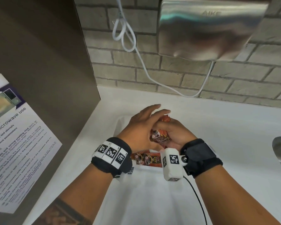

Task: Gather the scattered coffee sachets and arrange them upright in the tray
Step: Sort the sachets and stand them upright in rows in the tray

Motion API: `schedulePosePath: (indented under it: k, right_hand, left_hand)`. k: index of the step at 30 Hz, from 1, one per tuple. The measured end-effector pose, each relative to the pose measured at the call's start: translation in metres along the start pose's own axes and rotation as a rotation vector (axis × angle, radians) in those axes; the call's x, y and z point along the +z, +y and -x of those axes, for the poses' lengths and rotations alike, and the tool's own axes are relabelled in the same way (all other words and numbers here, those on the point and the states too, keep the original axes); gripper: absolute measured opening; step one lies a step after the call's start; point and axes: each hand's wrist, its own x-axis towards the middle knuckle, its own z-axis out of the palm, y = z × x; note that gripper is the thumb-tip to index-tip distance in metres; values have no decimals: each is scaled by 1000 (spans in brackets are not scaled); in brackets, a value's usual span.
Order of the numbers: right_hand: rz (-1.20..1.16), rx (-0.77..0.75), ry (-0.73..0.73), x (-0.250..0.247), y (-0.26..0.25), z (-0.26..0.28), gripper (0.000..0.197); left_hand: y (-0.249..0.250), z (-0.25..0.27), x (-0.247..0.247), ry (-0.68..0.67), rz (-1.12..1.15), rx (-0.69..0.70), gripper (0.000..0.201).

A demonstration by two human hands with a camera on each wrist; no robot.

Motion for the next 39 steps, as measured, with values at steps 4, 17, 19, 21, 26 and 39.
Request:
schedulePosePath:
  k: [4,17,19,21,26,39]
  right_hand:
    - [118,24,-61,6,-3,-2,17]
    - [347,-142,-6,-2,-36,12,20]
    - [280,-141,-39,-5,-35,17,30]
    - [229,-126,-53,-5,-32,19,32]
    - [142,-121,-109,10,-16,18,36]
    - [1037,-255,225,10,19,40,14]
  left_hand:
    - [1,-6,-3,-72,7,4,88]
    - [7,-32,-26,12,-4,-66,107]
    - [8,-30,-31,79,360,-148,123]
    - [4,-27,-31,202,773,-295,124]
    - [2,-14,-17,-42,1454,-418,71]
    - [-35,21,-33,79,1464,-501,50]
